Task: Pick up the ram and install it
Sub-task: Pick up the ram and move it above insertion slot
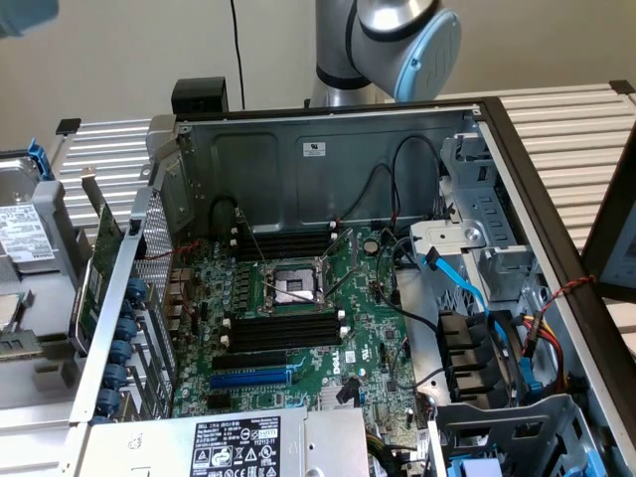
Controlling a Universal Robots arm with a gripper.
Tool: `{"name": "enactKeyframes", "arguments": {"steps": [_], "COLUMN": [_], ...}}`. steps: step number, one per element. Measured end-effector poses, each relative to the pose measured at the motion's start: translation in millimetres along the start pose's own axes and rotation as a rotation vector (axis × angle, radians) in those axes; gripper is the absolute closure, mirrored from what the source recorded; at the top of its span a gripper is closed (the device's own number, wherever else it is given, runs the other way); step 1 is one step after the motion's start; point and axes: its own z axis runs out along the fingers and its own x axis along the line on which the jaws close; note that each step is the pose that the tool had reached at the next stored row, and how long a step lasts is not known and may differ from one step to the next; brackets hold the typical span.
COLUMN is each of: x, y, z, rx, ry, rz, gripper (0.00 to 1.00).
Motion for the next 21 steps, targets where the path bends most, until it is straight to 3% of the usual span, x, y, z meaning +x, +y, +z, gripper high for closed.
{"name": "enactKeyframes", "arguments": {"steps": [4,9,15,21], "x": [0.8,0.8,0.4,-0.2], "y": [-0.6,-8.4,-24.1,-44.5], "z": [-18.2,-41.2,-69.5,-96.4], "rx": [-0.001,-0.0015,-0.0031,-0.0088], "ry": [0.0,-0.0002,-0.0002,0.0], "rz": [0.002,0.002,0.002,0.002], "gripper": [0.87,0.87,0.87,0.87]}}
